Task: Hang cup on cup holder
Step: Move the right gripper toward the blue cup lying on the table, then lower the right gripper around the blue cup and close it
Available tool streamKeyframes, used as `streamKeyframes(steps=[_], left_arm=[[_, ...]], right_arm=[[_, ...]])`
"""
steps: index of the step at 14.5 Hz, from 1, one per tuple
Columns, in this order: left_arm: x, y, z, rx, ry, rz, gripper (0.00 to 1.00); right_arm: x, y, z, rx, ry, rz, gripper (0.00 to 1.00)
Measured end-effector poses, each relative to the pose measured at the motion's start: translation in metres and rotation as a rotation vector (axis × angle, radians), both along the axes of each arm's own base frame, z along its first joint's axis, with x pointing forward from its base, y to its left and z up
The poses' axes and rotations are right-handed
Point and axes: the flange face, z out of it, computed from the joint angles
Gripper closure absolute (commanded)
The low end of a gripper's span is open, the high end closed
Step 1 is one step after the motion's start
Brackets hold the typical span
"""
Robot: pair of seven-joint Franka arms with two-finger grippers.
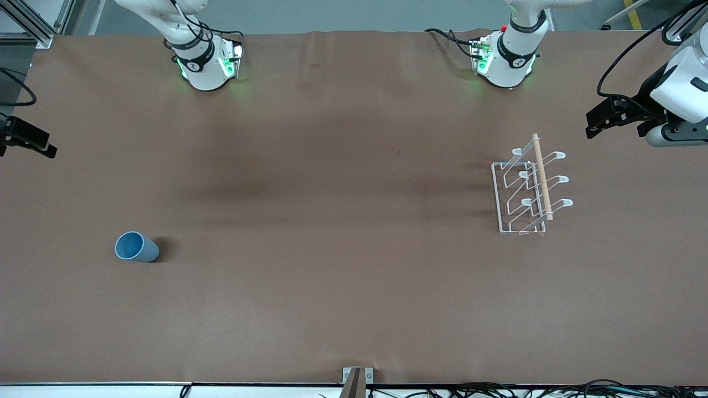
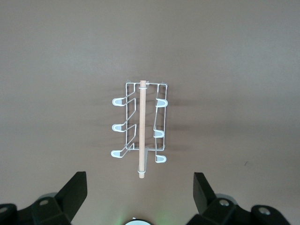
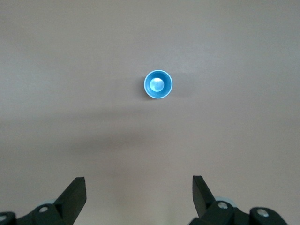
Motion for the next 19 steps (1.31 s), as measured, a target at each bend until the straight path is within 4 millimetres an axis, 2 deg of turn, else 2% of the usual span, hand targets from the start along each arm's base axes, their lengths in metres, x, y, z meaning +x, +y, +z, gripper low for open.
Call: streamKeyframes(steps=[3,5,8,12,14,19], left_arm=[[0.000,-0.003,-0.001,0.000,0.001,-0.005,0.00],[0.000,-0.004,0.000,0.000,0.001,-0.007,0.00],[0.000,-0.004,0.000,0.000,0.000,-0.008,0.00],[0.000,-0.008,0.000,-0.002,0.000,-0.014,0.00],[0.000,-0.008,0.000,-0.003,0.000,-0.015,0.00],[0.000,-0.008,0.000,-0.004,0.000,-0.015,0.00]], right_arm=[[0.008,-0.040,-0.027,0.009,0.035,-0.005,0.00],[0.018,-0.053,-0.049,0.014,0.050,-0.003,0.01],[0.037,-0.054,-0.097,0.014,0.040,0.003,0.01],[0.050,-0.051,-0.179,0.027,0.041,0.007,0.03],[0.060,-0.051,-0.219,0.068,0.051,-0.011,0.07],[0.076,-0.054,-0.294,0.095,0.075,-0.021,0.13]])
